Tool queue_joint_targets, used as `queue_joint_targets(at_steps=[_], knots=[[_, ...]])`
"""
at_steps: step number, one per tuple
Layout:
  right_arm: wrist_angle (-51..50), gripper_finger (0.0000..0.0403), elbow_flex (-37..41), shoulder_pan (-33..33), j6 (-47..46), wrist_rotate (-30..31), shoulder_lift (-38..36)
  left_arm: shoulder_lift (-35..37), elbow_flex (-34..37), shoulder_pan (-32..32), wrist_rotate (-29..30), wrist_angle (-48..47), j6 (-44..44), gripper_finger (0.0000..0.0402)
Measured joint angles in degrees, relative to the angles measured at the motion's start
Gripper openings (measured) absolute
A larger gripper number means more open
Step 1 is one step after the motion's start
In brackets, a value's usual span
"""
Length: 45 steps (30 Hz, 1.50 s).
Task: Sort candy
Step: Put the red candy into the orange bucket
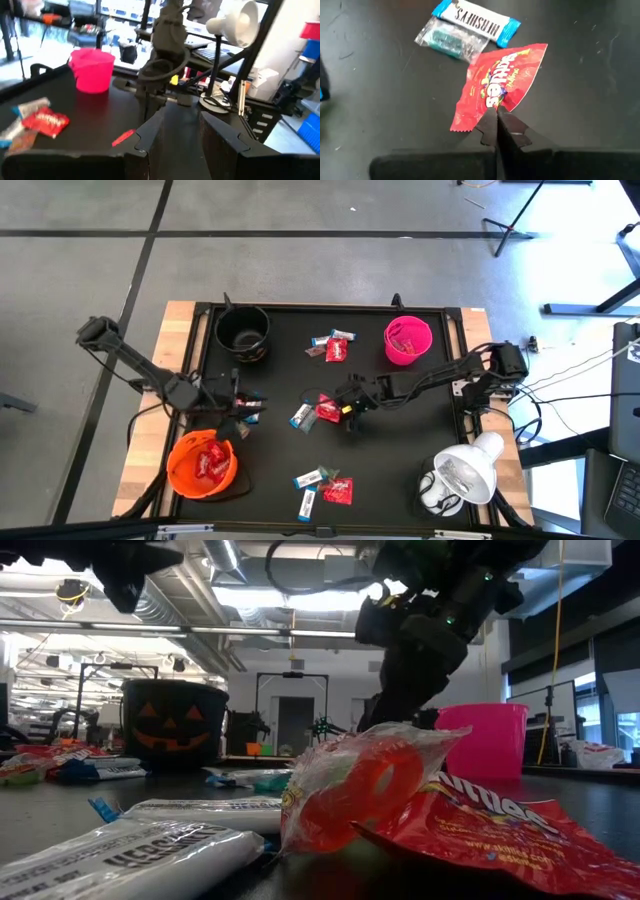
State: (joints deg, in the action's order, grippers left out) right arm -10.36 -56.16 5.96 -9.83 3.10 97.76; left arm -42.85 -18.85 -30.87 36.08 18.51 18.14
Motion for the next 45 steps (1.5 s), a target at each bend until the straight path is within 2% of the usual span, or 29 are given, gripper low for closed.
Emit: queue_joint_targets(at_steps=[7, 12, 17, 22, 28, 32, 35, 42, 45], knots=[[0.7, 0.0000, -0.1, 0.0, 2.7, 4.2, -4.7, -4.3, 0.0, 5.3, -6.0, -0.1, 6.5, 0.0122], [2.4, 0.0000, -0.1, 0.0, 4.5, 7.1, -8.9, -7.2, 0.0, 10.0, -10.1, 0.2, 9.5, 0.0164], [9.9, 0.0000, -0.1, 0.0, 7.8, 7.4, -10.5, -10.0, 0.0, 15.0, -14.4, 4.0, 12.0, 0.0205], [16.8, 0.0000, -0.2, 0.0, 10.7, 6.8, -10.5, -12.5, 0.0, 19.3, -19.0, 9.4, 15.1, 0.0227], [21.4, 0.0000, -0.2, 0.0, 11.8, 4.8, -10.5, -14.7, 0.0, 23.5, -19.4, 10.5, 18.9, 0.0228], [21.5, 0.0000, -0.2, 0.0, 11.9, 4.4, -10.5, -16.6, 0.0, 25.1, -22.1, 15.2, 19.0, 0.0228], [22.2, 0.0000, -0.2, 0.1, 11.9, 4.4, -10.5, -18.2, 0.0, 25.7, -23.8, 19.3, 18.7, 0.0228], [24.1, 0.0000, -0.2, 0.1, 13.2, 4.4, -10.5, -22.5, 0.0, 25.9, -23.7, 24.6, 17.3, 0.0226], [24.1, 0.0000, -0.2, 0.1, 13.3, 4.4, -10.5, -23.5, 0.0, 25.9, -23.6, 25.9, 17.3, 0.0211]])
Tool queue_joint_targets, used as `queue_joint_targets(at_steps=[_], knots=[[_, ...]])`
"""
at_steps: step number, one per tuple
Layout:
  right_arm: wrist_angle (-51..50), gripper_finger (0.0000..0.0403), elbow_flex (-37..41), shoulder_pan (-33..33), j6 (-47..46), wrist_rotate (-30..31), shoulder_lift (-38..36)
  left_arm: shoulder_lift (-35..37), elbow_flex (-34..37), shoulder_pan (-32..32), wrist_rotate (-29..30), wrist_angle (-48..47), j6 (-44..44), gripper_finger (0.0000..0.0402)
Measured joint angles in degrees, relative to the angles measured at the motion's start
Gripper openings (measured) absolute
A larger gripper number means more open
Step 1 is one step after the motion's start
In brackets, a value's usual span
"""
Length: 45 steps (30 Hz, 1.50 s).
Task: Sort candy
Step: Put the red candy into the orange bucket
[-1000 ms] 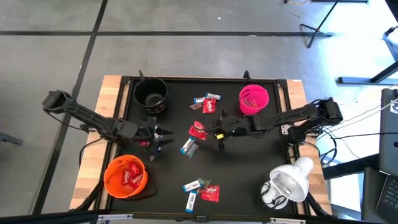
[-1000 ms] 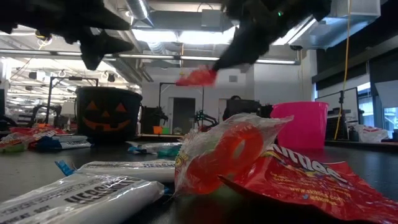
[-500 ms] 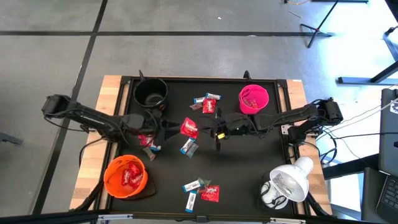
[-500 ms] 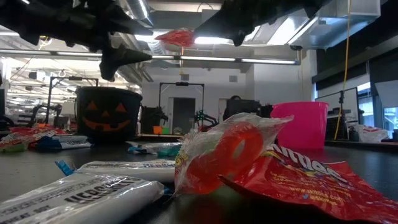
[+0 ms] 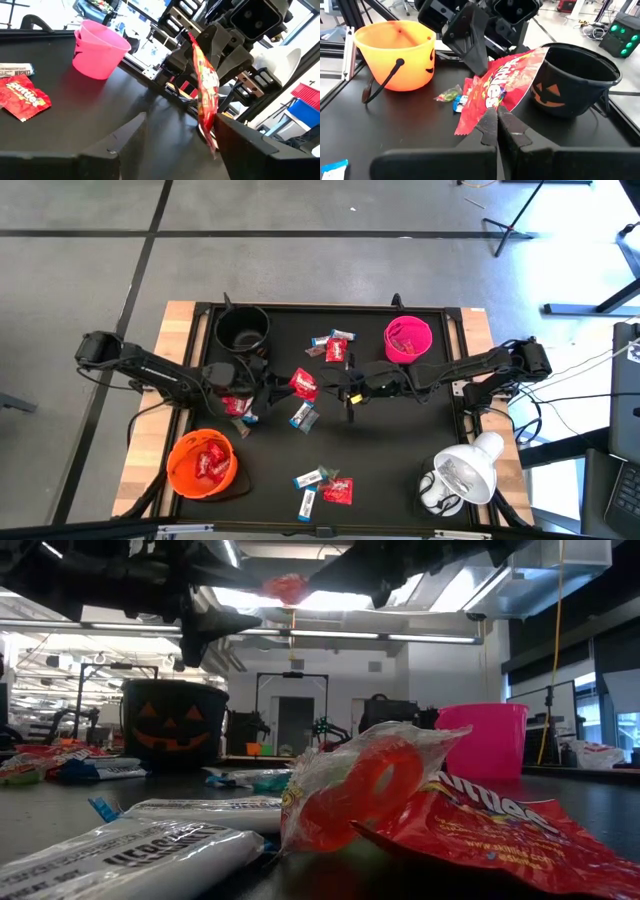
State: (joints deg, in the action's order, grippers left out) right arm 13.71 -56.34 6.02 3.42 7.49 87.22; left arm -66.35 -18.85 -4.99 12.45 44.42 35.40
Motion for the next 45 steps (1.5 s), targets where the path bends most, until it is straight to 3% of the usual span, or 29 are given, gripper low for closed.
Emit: queue_joint_targets(at_steps=[4, 10, 14, 19, 22, 25, 29, 32, 35, 42, 45], knots=[[-0.2, 0.0000, 0.0, 0.0, 0.0, 0.0, 0.0, -0.1, 0.0, 0.0, 0.0, 0.4, -0.6, 0.0152], [-0.3, 0.0008, 0.0, -0.1, 0.0, 2.1, 0.0, 0.1, 0.0, 0.0, -3.0, 2.3, -4.2, 0.0015], [-1.2, 0.0050, 0.0, -0.1, 0.1, 4.0, 0.0, 2.3, 0.0, 0.0, -6.4, 2.2, -5.8, 0.0004], [-2.9, 0.0142, 0.0, 0.0, -0.4, 4.0, -0.8, 10.0, -0.1, -0.1, -12.2, -4.7, -5.8, 0.0001], [-5.3, 0.0191, 0.0, 0.0, -1.9, 4.0, -1.4, 17.1, -1.2, -0.9, -15.2, -15.8, -5.4, 0.0001], [-6.9, 0.0225, 0.0, 0.0, -2.2, 4.1, -2.0, 24.5, -5.8, -2.8, -16.6, -34.9, -9.8, 0.0000], [-7.9, 0.0243, 0.0, 0.0, -3.2, 4.7, -1.9, 30.6, -17.6, -6.8, -10.6, -64.7, -14.1, 0.0000], [-7.9, 0.0245, 0.0, 0.0, -3.2, 5.0, -1.9, 30.0, -27.9, -10.6, -4.2, -83.4, -12.3, 0.0000], [-7.8, 0.0245, 0.0, 0.0, -3.2, 5.9, -1.9, 27.0, -35.1, -14.7, -2.9, -94.4, -6.5, 0.0000], [-7.9, 0.0246, 0.0, 0.0, -3.3, 6.0, -1.9, 16.6, -44.0, -24.9, -10.7, -112.6, 12.0, 0.0000], [-7.8, 0.0246, 0.0, -0.1, -3.3, 6.0, -1.9, 12.1, -46.1, -29.2, -11.8, -113.9, 18.8, 0.0000]])
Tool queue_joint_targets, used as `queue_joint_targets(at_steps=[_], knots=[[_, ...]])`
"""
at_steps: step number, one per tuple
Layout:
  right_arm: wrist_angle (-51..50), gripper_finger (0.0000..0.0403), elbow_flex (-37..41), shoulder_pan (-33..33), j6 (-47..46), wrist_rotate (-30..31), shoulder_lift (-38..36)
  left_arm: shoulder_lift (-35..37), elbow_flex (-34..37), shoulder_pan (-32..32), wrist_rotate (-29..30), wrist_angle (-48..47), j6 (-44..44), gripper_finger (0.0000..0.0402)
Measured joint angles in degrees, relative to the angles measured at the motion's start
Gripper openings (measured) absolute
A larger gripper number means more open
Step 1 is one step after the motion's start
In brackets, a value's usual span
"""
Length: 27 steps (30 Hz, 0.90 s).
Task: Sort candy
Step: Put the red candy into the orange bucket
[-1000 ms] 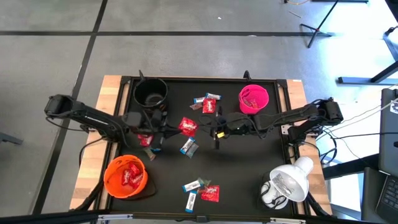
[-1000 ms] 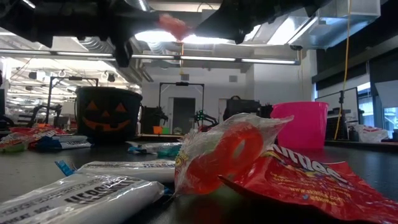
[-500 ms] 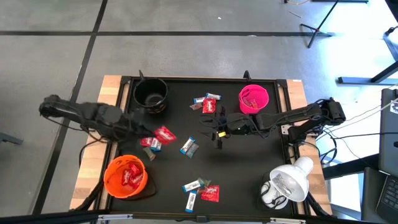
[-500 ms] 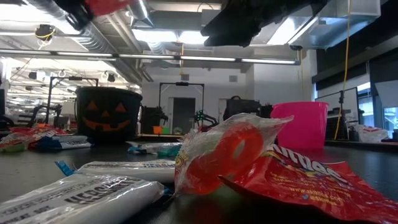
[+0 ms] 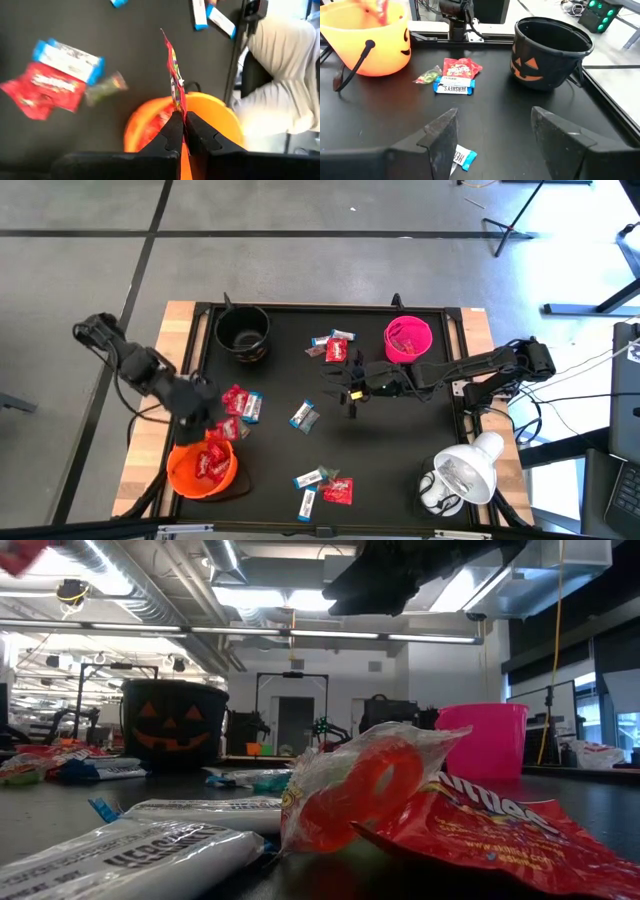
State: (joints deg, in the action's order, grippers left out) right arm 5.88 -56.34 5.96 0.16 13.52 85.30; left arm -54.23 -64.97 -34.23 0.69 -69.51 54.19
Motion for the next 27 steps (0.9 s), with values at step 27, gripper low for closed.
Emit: queue_joint_targets(at_steps=[27], knots=[[-0.4, 0.0246, 0.0, 0.0, -2.0, 0.7, 0.0, -14.5, -7.2, -25.6, 10.8, -9.6, 37.2, 0.0074]])
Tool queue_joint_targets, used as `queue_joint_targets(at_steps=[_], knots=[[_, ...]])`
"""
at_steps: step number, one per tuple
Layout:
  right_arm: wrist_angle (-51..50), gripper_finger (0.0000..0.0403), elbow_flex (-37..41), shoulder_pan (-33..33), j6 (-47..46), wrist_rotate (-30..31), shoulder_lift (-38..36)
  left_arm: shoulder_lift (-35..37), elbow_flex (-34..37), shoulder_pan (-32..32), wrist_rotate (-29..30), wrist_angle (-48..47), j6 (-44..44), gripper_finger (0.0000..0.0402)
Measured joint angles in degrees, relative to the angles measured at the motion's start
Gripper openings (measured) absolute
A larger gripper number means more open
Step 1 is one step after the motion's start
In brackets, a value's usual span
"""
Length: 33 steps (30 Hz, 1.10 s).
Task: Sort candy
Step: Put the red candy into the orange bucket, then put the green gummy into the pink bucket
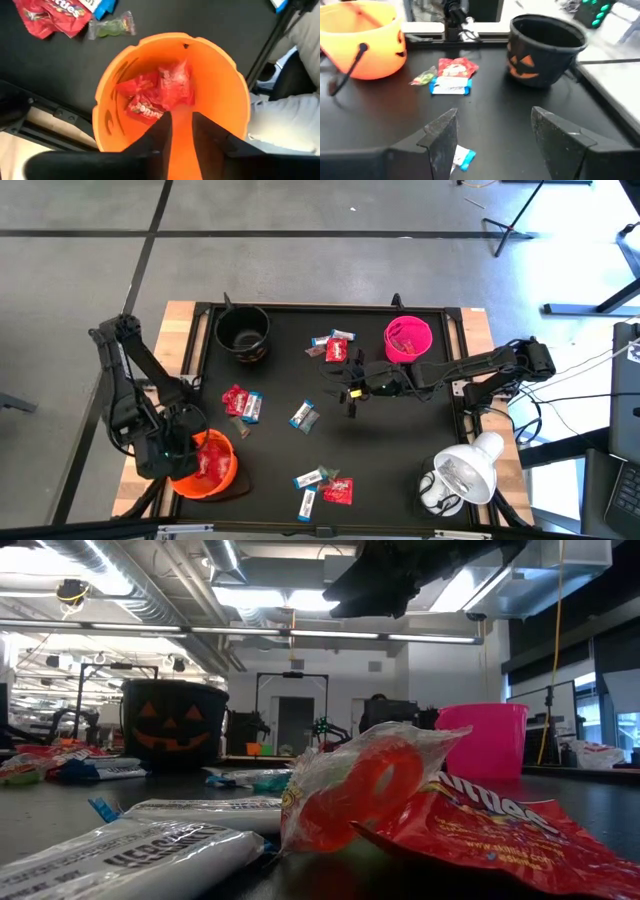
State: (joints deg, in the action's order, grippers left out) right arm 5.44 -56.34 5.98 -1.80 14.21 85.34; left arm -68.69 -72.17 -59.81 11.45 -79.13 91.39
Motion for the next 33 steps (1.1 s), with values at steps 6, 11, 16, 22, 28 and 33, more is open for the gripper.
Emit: queue_joint_targets(at_steps=[6, 11, 16, 22, 28, 33], knots=[[-4.3, 0.0246, 0.0, 0.0, -1.0, -1.2, 0.0, 0.3, 0.4, 0.0, -0.7, -1.0, -1.0, 0.0112], [-10.6, 0.0246, 0.0, 0.0, -1.4, -8.2, 0.0, 1.7, -0.4, 0.0, 18.6, 1.2, -8.9, 0.0113], [-18.7, 0.0246, 0.0, 3.0, -4.8, -15.2, 0.5, 2.0, -0.2, 0.0, 39.1, 7.9, -24.7, 0.0112], [-16.6, 0.0246, 0.1, 12.1, -4.5, -14.5, 3.4, 3.4, 5.4, 0.1, 49.4, 14.5, -30.9, 0.0110], [-9.3, 0.0246, 0.1, 17.1, -4.7, -12.0, 7.6, 9.0, 16.8, 1.2, 47.7, 40.3, -43.9, 0.0106], [-8.4, 0.0246, 0.1, 17.3, -8.4, -12.5, 11.1, 13.5, 25.7, 6.7, 39.8, 67.8, -67.3, 0.0105]])
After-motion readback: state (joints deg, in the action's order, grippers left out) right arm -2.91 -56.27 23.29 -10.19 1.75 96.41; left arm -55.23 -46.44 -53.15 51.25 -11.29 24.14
